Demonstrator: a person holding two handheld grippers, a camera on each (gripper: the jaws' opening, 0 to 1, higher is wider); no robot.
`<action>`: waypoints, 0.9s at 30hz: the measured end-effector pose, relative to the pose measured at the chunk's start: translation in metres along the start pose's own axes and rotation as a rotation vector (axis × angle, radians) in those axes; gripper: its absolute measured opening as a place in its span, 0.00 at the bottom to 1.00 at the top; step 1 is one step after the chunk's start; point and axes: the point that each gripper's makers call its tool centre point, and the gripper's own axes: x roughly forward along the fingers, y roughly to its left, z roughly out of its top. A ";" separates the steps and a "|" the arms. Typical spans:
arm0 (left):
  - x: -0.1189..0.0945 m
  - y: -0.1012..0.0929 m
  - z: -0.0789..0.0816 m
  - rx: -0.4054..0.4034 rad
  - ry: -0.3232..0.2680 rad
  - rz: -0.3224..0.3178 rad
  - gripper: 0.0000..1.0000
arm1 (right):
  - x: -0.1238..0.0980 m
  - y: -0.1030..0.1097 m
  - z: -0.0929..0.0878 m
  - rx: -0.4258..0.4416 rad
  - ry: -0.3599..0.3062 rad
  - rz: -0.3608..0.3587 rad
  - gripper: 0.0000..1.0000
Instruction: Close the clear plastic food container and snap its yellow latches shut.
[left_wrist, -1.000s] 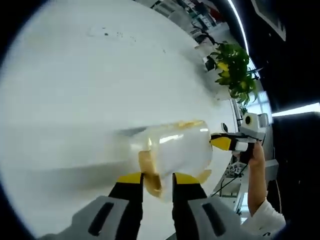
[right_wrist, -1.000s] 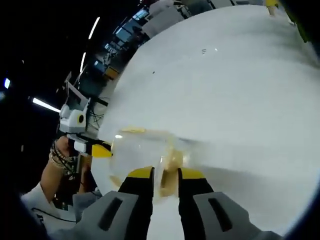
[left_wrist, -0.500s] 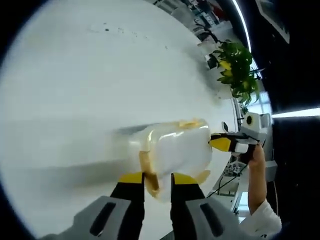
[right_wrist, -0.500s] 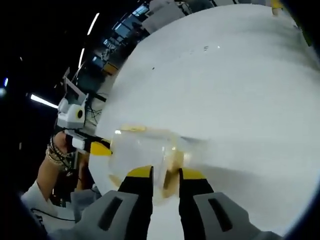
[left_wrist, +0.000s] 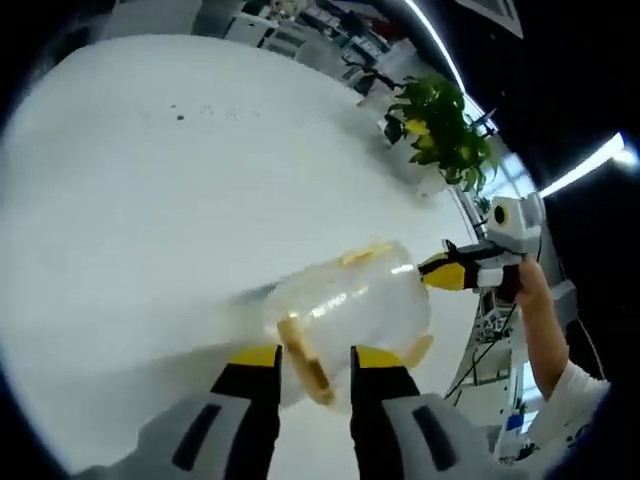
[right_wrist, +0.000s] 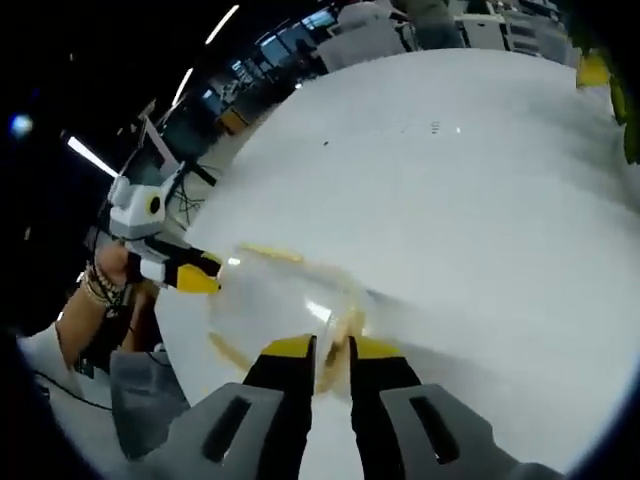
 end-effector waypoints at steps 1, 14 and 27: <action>-0.003 0.005 0.002 0.020 -0.025 0.021 0.18 | 0.000 0.001 0.003 -0.008 -0.011 0.003 0.00; -0.007 -0.032 0.025 0.004 -0.224 -0.053 0.00 | 0.019 0.029 0.011 -0.109 -0.026 0.071 0.00; 0.037 -0.081 -0.011 0.172 -0.058 -0.133 0.00 | 0.041 0.058 0.017 -0.190 0.011 0.118 0.00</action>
